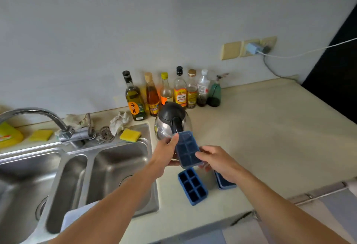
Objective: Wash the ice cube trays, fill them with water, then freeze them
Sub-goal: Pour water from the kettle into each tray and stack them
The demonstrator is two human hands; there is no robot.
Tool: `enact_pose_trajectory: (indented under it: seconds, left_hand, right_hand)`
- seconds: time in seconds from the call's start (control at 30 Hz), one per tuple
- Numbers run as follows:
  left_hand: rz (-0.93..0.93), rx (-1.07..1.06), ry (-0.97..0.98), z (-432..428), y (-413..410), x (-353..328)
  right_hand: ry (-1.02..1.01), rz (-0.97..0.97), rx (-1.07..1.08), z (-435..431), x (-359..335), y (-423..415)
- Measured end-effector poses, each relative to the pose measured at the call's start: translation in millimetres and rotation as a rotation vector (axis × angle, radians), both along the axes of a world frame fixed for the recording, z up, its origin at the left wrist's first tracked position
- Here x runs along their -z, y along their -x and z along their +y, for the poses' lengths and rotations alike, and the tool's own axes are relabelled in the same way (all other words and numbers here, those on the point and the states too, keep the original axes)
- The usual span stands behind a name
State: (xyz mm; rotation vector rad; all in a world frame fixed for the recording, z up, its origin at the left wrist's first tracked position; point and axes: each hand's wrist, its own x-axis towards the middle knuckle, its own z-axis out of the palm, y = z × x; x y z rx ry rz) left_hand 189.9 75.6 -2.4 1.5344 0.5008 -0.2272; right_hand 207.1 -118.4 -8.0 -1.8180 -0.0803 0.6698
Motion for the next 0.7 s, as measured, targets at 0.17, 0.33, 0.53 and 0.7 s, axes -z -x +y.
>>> enact_pose_trajectory:
  seconds: [0.17,0.33,0.53,0.7]
  left_hand:
    - [0.06,0.097,-0.025,-63.7,-0.9,13.5]
    - [0.081,0.11,0.014,-102.1,6.1,21.3]
    - [0.179,0.205,0.045,-125.0,19.0,50.3]
    - [0.182,0.215,-0.034,-133.4,17.1,63.6]
  right_hand:
    - [0.004,0.051,0.053,-64.9,13.7,11.7]
    - [0.024,0.056,0.136,-94.7,27.5,20.2]
    - [0.108,0.038,0.222,-107.0,47.2,25.1]
    - [0.25,0.011,0.18,-109.9,58.4,24.7]
